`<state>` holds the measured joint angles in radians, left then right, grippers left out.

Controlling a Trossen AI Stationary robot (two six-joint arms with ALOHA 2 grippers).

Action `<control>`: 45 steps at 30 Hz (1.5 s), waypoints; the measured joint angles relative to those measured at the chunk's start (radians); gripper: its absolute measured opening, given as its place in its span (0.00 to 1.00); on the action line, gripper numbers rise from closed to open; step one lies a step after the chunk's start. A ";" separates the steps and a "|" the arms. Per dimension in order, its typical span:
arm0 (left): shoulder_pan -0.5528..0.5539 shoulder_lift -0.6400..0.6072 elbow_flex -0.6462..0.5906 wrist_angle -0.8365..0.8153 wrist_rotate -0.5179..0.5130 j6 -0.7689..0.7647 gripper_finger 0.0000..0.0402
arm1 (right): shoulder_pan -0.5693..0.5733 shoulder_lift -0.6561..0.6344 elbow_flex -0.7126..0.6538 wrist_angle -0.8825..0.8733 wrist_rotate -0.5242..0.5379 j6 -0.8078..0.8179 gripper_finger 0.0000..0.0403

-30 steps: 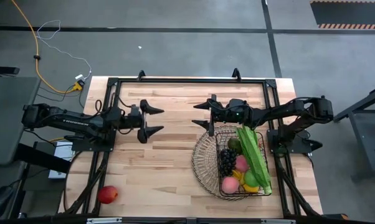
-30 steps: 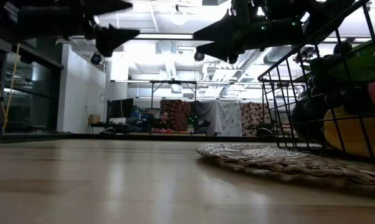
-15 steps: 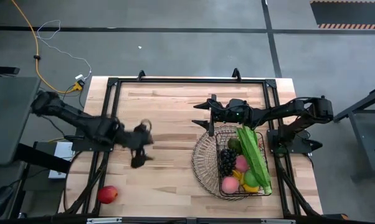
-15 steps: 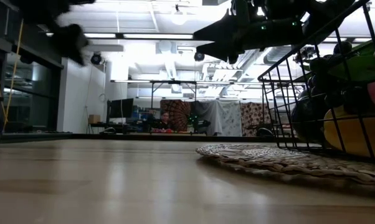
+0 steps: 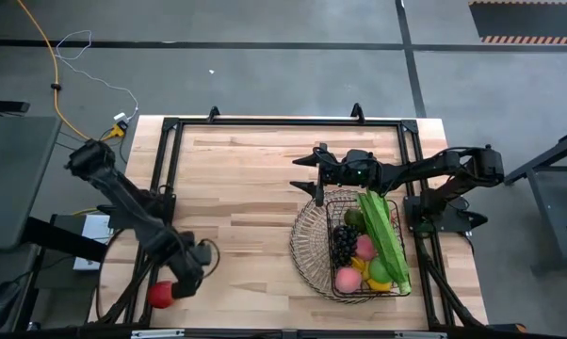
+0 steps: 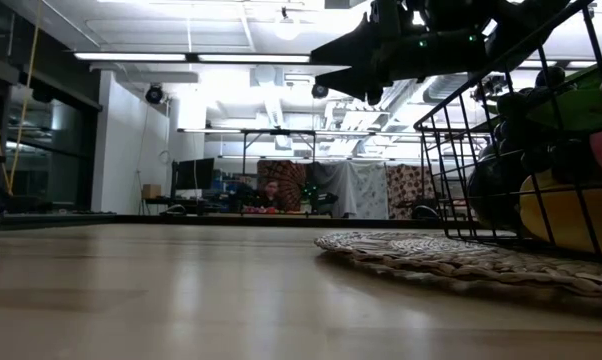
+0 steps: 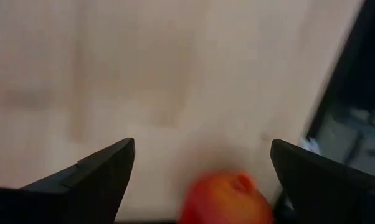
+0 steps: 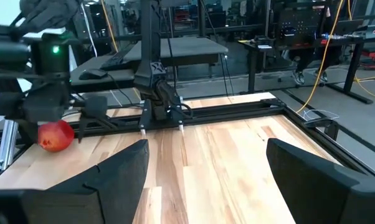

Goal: Build produce basket
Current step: Put the pomegranate into the wire basket

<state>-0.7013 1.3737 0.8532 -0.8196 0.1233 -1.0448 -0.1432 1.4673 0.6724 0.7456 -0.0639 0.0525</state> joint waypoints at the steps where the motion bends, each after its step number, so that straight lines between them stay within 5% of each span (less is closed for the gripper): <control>1: -0.020 0.011 0.000 0.018 0.024 -0.029 0.90 | 0.000 0.000 0.000 0.000 0.000 0.000 0.78; 20: -0.279 0.038 0.000 0.042 0.026 -0.338 0.90 | -0.001 0.000 0.000 -0.017 0.000 0.000 0.78; 45: -0.299 0.159 0.005 0.013 0.084 -0.216 0.88 | -0.001 0.000 0.000 -0.031 0.000 0.000 0.78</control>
<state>-1.0004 1.5325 0.8581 -0.8061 0.2073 -1.2610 -0.1440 1.4673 0.6727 0.7143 -0.0635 0.0522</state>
